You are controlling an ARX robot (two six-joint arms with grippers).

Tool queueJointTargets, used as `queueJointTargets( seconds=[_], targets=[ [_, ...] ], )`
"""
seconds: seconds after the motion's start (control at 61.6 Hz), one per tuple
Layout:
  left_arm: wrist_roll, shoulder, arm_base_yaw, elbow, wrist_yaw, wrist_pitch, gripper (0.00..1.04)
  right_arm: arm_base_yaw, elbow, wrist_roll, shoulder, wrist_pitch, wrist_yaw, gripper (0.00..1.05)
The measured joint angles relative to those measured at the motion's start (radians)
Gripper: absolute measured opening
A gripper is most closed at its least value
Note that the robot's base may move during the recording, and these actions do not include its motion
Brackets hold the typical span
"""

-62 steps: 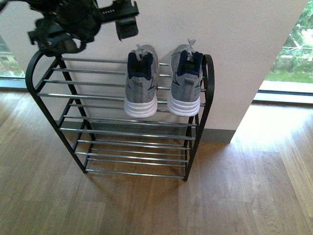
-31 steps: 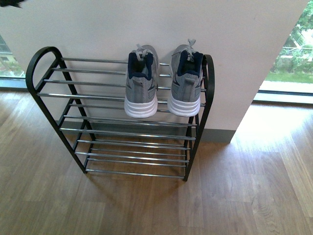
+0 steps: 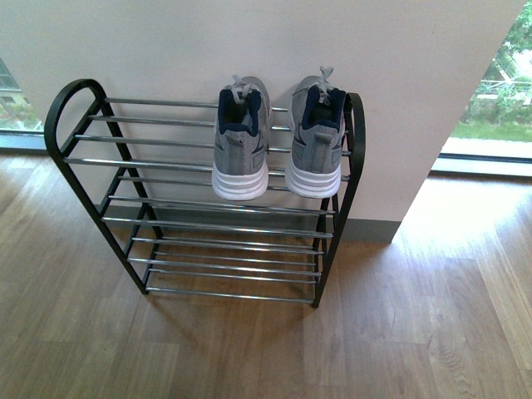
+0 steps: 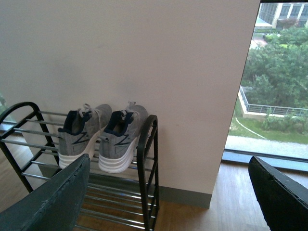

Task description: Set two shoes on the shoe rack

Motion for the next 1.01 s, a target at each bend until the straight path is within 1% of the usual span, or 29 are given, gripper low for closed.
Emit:
queueJointTargets(
  seconds=[0.032,0.049,0.081,0.097,0.13,0.195,0.373,0.406,0.422,0.47,0.535,0.552,0.568,0.584,0.665,0.779,0.876,1.006],
  targets=[
    [0.093,-0.004,0.016,-0.069,0.060,0.168,0.78,0.000,0.000,0.000,0.000,0.000,0.000,0.95],
    [0.116,-0.007,0.019,-0.085,0.072,0.204,0.76,0.000,0.000,0.000,0.000,0.000,0.000,0.95],
    [0.196,-0.021,0.030,-0.138,0.101,0.323,0.69,0.000,0.000,0.000,0.000,0.000,0.000,0.95],
    [0.205,-0.026,0.033,-0.148,0.105,0.346,0.67,0.000,0.000,0.000,0.000,0.000,0.000,0.95],
    [0.259,-0.053,0.044,-0.177,0.120,0.409,0.60,0.000,0.000,0.000,0.000,0.000,0.000,0.95],
    [0.313,-0.099,0.063,-0.202,0.129,0.428,0.49,0.000,0.000,0.000,0.000,0.000,0.000,0.95],
    [0.362,-0.179,0.096,-0.262,0.165,0.404,0.21,0.000,0.000,0.000,0.000,0.000,0.000,0.95],
    [0.365,-0.200,0.103,-0.275,0.173,0.393,0.14,0.000,0.000,0.000,0.000,0.000,0.000,0.95],
    [0.367,-0.218,0.109,-0.285,0.176,0.385,0.08,0.000,0.000,0.000,0.000,0.000,0.000,0.95],
    [0.368,-0.243,0.117,-0.295,0.181,0.371,0.01,0.000,0.000,0.000,0.000,0.000,0.000,0.95],
    [0.372,-0.281,0.127,-0.309,0.192,0.351,0.01,0.000,0.000,0.000,0.000,0.000,0.000,0.95],
    [0.373,-0.293,0.139,-0.313,0.211,0.344,0.01,0.000,0.000,0.000,0.000,0.000,0.000,0.95],
    [0.373,-0.313,0.164,-0.320,0.254,0.331,0.01,0.000,0.000,0.000,0.000,0.000,0.000,0.95],
    [0.375,-0.326,0.180,-0.325,0.266,0.322,0.01,0.000,0.000,0.000,0.000,0.000,0.000,0.95],
    [0.376,-0.373,0.210,-0.342,0.271,0.289,0.01,0.000,0.000,0.000,0.000,0.000,0.000,0.95],
    [0.376,-0.434,0.213,-0.360,0.280,0.248,0.01,0.000,0.000,0.000,0.000,0.000,0.000,0.95],
    [0.377,-0.453,0.214,-0.397,0.279,0.276,0.01,0.000,0.000,0.000,0.000,0.000,0.000,0.95],
    [0.377,-0.525,0.214,-0.399,0.280,0.206,0.01,0.000,0.000,0.000,0.000,0.000,0.000,0.95]
  ],
)
